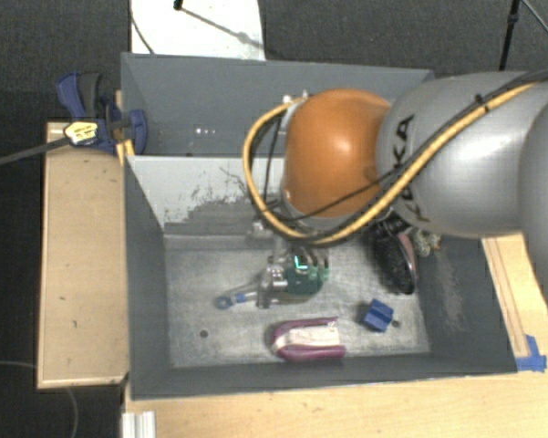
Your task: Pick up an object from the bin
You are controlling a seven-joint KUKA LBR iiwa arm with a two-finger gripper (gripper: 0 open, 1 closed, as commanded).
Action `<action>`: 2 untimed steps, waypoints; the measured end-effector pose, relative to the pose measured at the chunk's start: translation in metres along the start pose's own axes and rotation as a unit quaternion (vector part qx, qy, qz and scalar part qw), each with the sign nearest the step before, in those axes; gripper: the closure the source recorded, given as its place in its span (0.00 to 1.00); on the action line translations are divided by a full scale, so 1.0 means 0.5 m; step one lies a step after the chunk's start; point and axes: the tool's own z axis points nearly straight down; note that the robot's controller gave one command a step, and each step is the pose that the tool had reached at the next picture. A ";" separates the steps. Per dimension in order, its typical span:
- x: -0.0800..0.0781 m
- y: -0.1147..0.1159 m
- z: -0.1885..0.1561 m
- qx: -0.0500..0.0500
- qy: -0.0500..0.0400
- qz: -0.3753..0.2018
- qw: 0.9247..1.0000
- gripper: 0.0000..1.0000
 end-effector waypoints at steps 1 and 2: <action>-0.041 -0.072 0.234 -0.002 -0.007 0.010 1.000 0.00; -0.043 -0.068 0.227 -0.003 -0.009 0.011 1.000 1.00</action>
Offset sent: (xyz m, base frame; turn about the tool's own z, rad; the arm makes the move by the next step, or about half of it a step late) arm 0.0172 -0.0356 -0.1180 0.0145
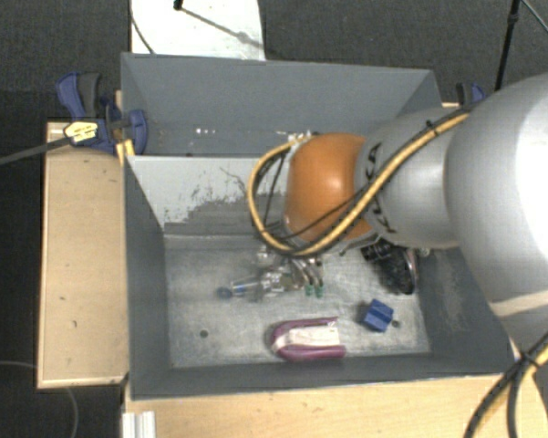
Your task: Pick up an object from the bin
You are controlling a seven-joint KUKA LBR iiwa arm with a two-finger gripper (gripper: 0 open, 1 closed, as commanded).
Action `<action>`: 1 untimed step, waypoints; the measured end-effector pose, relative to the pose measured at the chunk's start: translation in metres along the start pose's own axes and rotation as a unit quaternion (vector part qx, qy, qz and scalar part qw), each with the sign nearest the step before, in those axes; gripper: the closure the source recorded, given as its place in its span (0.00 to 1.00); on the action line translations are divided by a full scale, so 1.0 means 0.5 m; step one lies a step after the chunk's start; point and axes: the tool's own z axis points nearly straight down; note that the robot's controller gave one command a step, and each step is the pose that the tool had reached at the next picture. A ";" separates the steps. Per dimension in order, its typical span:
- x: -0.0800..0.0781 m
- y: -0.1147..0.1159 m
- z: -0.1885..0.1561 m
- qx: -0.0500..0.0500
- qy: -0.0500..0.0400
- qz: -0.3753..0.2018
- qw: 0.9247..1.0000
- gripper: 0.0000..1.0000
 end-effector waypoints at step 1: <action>-0.030 -0.004 -0.289 0.001 0.001 -0.012 1.000 1.00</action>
Offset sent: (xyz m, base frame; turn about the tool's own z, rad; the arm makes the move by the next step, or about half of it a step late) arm 0.0105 -0.0035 0.1396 -0.0287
